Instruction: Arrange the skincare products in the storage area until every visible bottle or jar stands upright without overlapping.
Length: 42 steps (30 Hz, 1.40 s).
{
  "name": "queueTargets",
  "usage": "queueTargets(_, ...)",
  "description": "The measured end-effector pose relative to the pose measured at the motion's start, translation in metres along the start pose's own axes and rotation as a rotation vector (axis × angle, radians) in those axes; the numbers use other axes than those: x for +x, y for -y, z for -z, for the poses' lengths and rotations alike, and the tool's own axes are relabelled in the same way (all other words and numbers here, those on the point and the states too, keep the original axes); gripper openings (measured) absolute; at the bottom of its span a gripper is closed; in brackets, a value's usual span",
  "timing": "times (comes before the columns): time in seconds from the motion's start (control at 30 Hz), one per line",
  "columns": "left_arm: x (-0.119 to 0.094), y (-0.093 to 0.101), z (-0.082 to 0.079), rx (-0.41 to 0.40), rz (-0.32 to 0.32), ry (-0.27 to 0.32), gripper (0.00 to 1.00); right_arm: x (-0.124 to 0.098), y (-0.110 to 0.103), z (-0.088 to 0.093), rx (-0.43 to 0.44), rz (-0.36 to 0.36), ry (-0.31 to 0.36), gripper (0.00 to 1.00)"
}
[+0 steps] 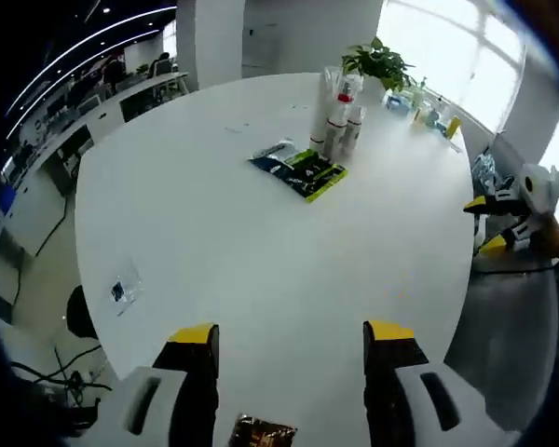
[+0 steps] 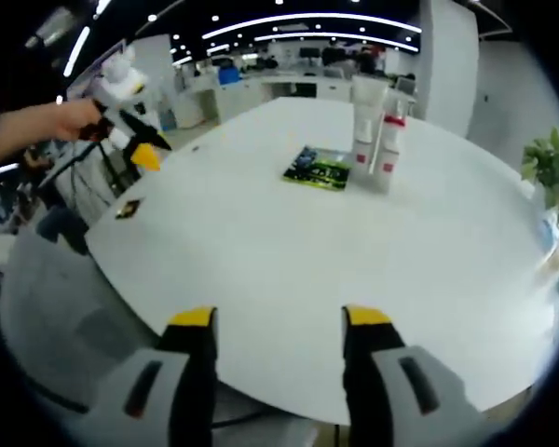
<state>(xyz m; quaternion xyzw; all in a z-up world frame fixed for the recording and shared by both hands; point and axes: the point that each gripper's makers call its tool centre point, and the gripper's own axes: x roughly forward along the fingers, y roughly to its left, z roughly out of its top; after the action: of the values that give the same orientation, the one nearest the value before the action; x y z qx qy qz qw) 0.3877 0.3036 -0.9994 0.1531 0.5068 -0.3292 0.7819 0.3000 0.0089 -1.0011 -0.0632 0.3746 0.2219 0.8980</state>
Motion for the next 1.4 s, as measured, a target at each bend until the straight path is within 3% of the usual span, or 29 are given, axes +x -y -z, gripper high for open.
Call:
queueTargets(0.1,-0.001,0.0,0.028,-0.002,0.002,-0.055,0.61,0.0,0.001,0.0,0.001,0.002,0.0,0.51)
queueTargets(0.2,-0.001,-0.002,0.055,0.112,0.006,-0.168,0.63,0.0,0.002,0.0,-0.002,0.008,-0.002,0.51)
queueTargets(0.5,0.009,-0.016,0.096,0.317,-0.036,-0.384,0.65,0.0,0.003,0.003,-0.012,0.015,-0.018,0.51)
queueTargets(0.7,0.012,-0.023,0.105,0.368,-0.026,-0.436,0.55,-0.001,0.004,0.004,-0.015,0.024,-0.026,0.51)
queueTargets(1.07,0.02,-0.039,0.125,0.355,-0.023,-0.492,0.55,0.0,0.004,0.006,-0.021,0.024,-0.038,0.51)
queueTargets(1.4,0.016,-0.034,0.122,0.388,-0.009,-0.488,0.53,0.001,0.003,0.008,-0.029,0.019,-0.046,0.5)
